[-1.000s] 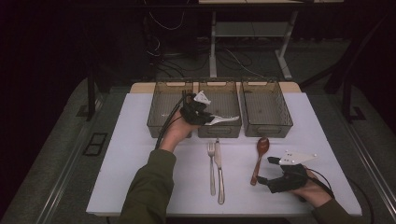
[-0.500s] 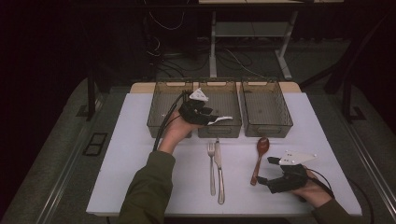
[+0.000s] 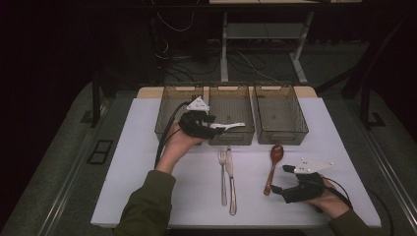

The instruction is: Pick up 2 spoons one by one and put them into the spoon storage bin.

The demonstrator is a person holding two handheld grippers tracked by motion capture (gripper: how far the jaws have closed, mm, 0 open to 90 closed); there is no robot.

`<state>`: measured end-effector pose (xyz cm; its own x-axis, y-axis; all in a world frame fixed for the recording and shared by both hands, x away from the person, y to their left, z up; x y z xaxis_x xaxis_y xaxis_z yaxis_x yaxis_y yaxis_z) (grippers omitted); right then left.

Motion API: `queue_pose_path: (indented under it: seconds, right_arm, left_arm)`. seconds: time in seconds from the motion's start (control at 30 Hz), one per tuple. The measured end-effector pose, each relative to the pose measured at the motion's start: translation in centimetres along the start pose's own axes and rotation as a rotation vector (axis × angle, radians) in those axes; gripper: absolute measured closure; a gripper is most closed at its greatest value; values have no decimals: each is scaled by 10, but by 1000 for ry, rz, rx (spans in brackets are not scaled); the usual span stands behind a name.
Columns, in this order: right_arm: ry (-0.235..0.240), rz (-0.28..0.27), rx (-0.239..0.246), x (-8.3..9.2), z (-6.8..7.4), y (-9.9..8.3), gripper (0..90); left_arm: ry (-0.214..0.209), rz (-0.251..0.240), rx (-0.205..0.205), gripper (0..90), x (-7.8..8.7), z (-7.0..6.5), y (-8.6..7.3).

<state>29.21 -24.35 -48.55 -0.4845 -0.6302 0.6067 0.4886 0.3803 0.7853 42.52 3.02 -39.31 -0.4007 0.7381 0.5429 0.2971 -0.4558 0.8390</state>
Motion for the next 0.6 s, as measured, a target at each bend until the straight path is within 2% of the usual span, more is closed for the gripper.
queue_pose_path:
  seconds: [0.27, 0.5, 0.6]
  right_arm:
    - [0, 0, -11, 0, -1, 0, 119]
    - [32, 22, -33, -2, 1, -2, 119]
    - [41, 32, -43, -2, 2, -1, 119]
  left_arm:
    - [-16, -11, 7, 297, 22, -14, -18]
    - [-4, -28, 40, 229, 37, -25, -42]
    - [4, -26, 41, 203, 42, -30, -51]
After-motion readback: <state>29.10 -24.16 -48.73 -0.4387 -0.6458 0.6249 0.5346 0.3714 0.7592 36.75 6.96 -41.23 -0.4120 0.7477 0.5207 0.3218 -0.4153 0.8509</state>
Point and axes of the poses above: each handheld gripper's, and its own axes: x roughly backward along the jaws, y roughly out of its top, z roughly to its left, the point moved 6 cm from there along -x, roughly forward along the jaws, and after that the axes turned 3 degrees about -x, right-handed, at the moved point
